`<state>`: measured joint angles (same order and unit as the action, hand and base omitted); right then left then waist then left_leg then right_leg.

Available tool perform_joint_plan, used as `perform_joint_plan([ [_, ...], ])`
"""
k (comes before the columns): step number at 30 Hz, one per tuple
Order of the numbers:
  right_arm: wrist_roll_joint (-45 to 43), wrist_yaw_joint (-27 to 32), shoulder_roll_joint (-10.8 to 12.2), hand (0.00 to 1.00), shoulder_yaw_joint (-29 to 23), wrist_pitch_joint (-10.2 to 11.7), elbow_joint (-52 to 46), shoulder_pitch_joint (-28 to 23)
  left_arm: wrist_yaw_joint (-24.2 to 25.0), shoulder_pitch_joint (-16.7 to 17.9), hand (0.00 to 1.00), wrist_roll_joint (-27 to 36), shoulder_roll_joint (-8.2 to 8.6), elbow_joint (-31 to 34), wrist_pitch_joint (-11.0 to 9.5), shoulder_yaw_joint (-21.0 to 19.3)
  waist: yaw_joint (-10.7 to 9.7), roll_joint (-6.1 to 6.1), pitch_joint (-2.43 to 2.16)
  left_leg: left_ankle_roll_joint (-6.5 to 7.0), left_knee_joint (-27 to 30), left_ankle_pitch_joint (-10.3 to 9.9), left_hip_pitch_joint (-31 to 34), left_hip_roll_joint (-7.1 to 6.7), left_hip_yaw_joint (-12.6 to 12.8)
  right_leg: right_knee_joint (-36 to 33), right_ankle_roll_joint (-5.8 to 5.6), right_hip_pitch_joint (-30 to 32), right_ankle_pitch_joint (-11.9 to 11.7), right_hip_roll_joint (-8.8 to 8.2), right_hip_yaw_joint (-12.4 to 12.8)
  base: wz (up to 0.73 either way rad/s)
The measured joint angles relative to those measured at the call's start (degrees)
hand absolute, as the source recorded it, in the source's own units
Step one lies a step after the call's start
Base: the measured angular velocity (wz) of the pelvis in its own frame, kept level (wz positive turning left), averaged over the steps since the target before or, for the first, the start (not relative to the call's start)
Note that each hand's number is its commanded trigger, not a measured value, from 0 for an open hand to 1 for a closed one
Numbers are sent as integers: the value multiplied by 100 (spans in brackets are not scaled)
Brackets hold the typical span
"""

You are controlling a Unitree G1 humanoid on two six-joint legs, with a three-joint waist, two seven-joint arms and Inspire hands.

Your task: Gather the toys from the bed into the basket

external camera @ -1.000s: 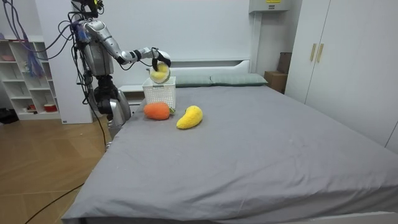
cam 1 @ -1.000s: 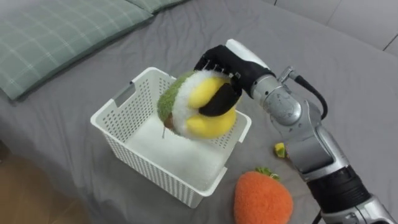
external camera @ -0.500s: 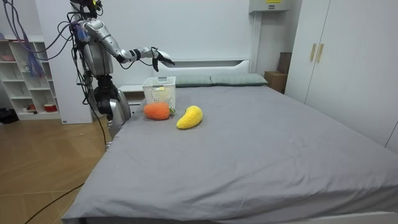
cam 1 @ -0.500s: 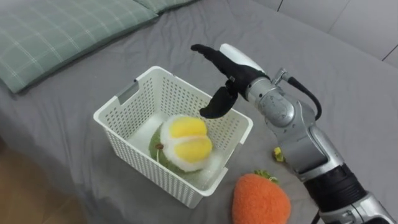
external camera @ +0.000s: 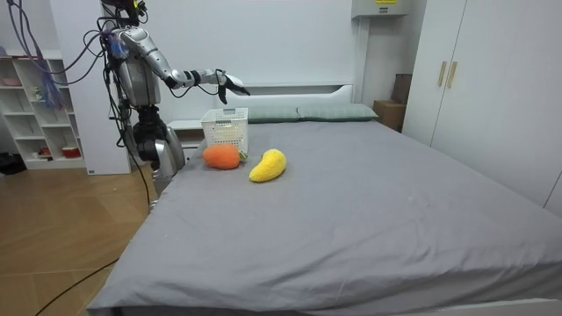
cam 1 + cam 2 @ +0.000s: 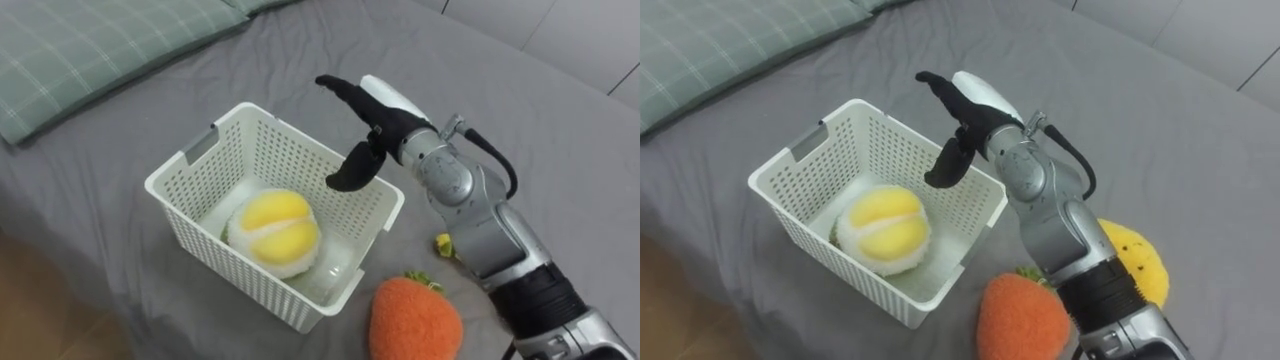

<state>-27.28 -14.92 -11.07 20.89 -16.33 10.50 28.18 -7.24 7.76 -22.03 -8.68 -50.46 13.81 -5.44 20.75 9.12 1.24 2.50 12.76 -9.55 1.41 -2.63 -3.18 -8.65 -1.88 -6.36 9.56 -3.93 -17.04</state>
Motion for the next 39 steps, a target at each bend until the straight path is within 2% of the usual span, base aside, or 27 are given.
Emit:
perform_joint_plan([
  [11,89,133,-13,0,-23,5,-1,3,0,-19,0,-4,1,0,2,-7,-18,-41,20,0,2,0,-2,1,15,-1,0,9,0,0,26,0],
  [17,217,235,-284,0,-59,7,0,4,0,-19,0,0,6,-12,14,-10,-29,-93,-4,2,-14,0,-32,13,117,-7,0,32,0,-2,111,-8],
  [19,284,241,-304,0,-174,20,7,2,-2,-8,0,2,5,-23,12,-14,-82,-143,17,3,-20,0,-76,14,116,-4,0,-7,0,-3,108,-2],
  [25,531,664,-423,0,-767,164,27,-68,-27,167,0,-15,3,-18,-15,-128,-315,-235,-11,4,-73,1,-115,22,182,-8,-1,-1,0,-3,142,-6],
  [28,708,951,-446,0,-952,277,359,-154,-141,369,0,-14,1,-19,-24,-157,-381,-247,-16,8,-142,3,-291,51,323,-8,-2,-66,-1,4,262,-23],
  [32,856,1263,-536,0,-1161,314,770,-265,-228,567,0,-14,-3,-19,-54,-153,-660,-250,-24,9,-147,2,-311,60,389,-11,-9,-70,-6,2,271,-4],
  [35,994,1463,-644,0,-1376,456,1012,-515,-227,591,0,-1,-7,-41,-65,-248,-758,-254,-53,9,-159,0,-356,91,489,-19,-5,-71,-12,10,314,-11],
  [39,987,1484,-775,0,-1480,469,1195,-972,-214,642,0,-3,-12,-113,-106,-264,-852,-327,-120,8,-251,-1,-499,113,632,-39,-4,-95,-12,21,484,-23],
])
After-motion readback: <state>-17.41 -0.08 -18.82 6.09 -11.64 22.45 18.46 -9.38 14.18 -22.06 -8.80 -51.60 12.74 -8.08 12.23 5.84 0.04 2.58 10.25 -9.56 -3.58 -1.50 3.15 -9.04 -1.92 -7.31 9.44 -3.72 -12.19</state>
